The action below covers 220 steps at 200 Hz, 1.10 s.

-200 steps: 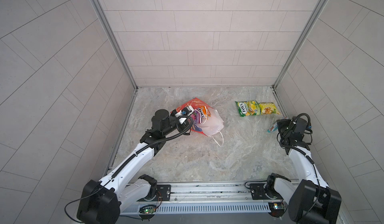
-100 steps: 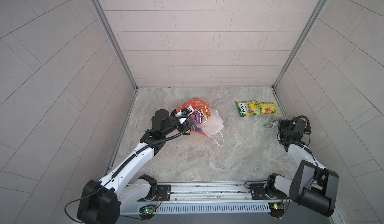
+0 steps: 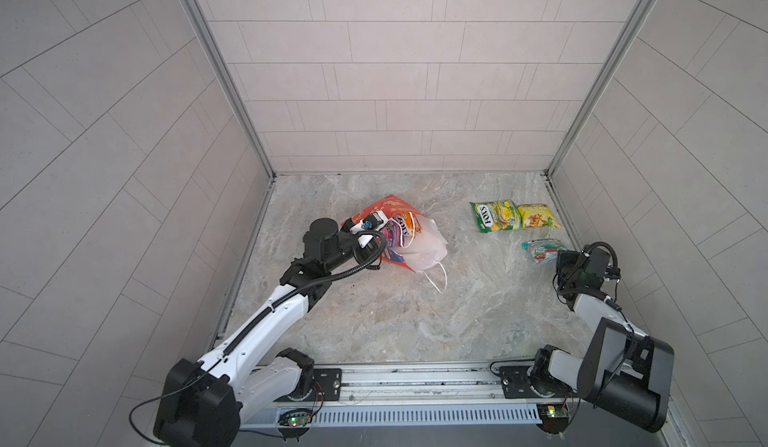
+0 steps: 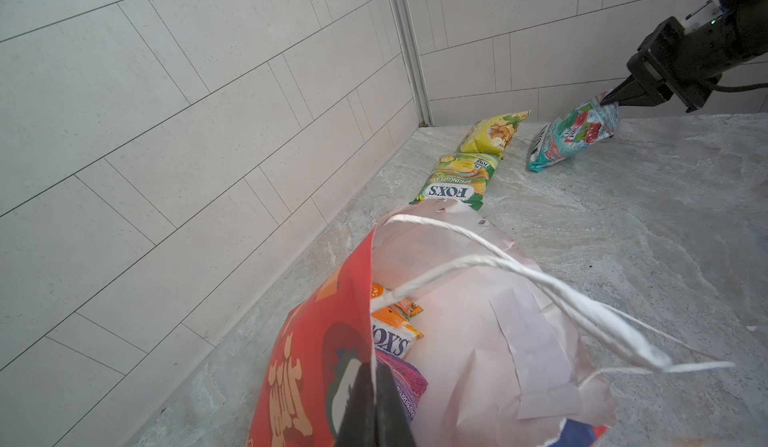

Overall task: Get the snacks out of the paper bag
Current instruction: 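Lower the teal packet onto the table beside the green packet and release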

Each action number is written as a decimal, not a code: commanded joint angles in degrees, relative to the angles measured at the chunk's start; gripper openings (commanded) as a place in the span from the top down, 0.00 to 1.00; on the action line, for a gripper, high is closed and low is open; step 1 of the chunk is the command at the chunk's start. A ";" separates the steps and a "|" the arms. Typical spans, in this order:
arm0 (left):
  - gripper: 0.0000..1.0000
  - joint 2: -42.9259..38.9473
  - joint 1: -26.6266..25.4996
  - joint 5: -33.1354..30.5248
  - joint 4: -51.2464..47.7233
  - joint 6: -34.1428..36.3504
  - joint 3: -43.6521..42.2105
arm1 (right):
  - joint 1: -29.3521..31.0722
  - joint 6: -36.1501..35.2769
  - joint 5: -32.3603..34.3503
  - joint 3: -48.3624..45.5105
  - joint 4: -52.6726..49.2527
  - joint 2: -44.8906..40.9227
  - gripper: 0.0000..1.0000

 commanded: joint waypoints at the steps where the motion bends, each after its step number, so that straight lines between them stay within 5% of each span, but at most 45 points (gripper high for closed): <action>1: 1.00 -1.48 0.04 1.30 3.62 -0.39 -0.13 | -0.62 1.71 2.21 -1.26 1.50 0.27 0.99; 138: 1.00 -0.78 0.08 1.30 4.06 -0.58 -0.13 | -2.06 5.12 -0.22 -5.01 19.89 16.36 0.95; 194: 1.00 -0.28 0.07 1.52 4.25 -0.69 -0.04 | -2.85 4.59 -3.04 -2.70 21.25 19.88 0.82; 220: 1.00 -0.15 0.08 1.58 4.15 -0.74 0.00 | -2.99 3.04 -3.19 -1.27 19.23 19.17 0.68</action>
